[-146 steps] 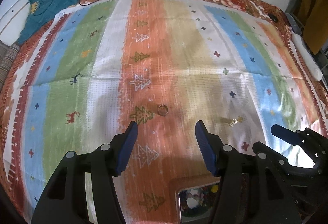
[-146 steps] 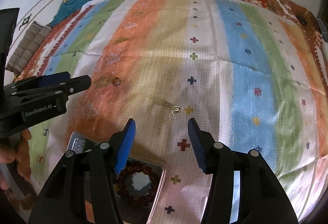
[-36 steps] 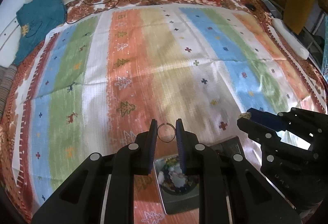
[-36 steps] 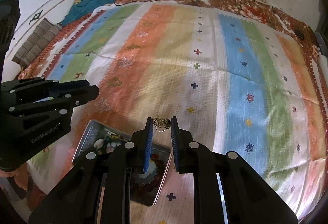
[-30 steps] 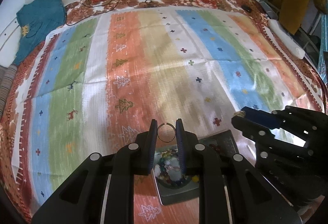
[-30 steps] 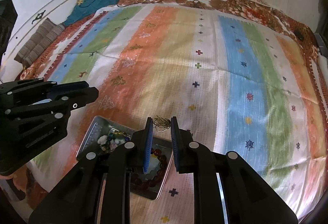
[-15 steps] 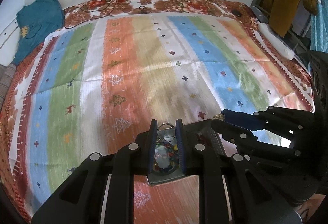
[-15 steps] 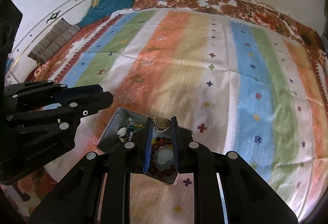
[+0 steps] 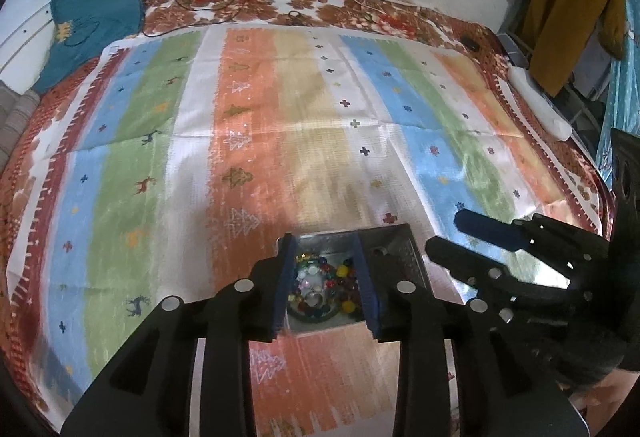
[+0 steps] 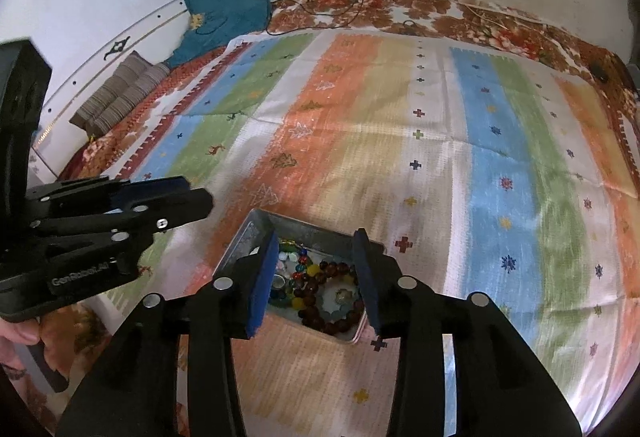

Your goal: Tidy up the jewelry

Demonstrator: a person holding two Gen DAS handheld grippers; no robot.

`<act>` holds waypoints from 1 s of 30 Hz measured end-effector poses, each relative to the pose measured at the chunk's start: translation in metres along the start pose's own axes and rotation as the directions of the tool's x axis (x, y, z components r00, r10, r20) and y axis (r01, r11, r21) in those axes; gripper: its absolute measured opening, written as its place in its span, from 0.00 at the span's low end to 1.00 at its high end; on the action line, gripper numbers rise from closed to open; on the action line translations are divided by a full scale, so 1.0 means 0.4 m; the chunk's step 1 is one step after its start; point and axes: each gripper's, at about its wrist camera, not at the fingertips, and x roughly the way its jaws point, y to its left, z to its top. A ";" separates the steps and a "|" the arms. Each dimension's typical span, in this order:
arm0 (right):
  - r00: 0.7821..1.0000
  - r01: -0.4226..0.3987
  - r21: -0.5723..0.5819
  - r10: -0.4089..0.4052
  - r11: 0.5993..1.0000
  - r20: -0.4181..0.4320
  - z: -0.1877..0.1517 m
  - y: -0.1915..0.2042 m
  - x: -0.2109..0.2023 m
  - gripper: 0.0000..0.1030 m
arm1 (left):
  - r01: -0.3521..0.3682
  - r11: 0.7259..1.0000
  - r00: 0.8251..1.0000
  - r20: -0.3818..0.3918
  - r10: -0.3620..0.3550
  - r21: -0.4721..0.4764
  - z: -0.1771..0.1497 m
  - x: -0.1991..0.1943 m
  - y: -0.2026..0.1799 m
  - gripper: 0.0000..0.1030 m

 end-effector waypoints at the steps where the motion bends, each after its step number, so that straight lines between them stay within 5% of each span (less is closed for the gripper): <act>1: 1.000 -0.003 0.002 0.003 1.000 0.003 -0.002 -0.002 -0.005 0.42 | 0.000 1.000 1.000 0.002 0.000 -0.001 -0.005 -0.006 0.002 0.33; 15: 0.998 -0.013 -0.039 0.015 0.999 0.057 -0.066 0.013 -0.100 0.65 | 0.030 0.998 0.997 0.076 -0.034 0.057 -0.099 -0.111 -0.013 0.58; 30: 0.987 0.057 -0.038 -0.050 0.998 0.149 -0.129 0.009 -0.182 0.83 | -0.027 0.995 0.984 0.176 0.009 0.096 -0.178 -0.177 -0.018 0.93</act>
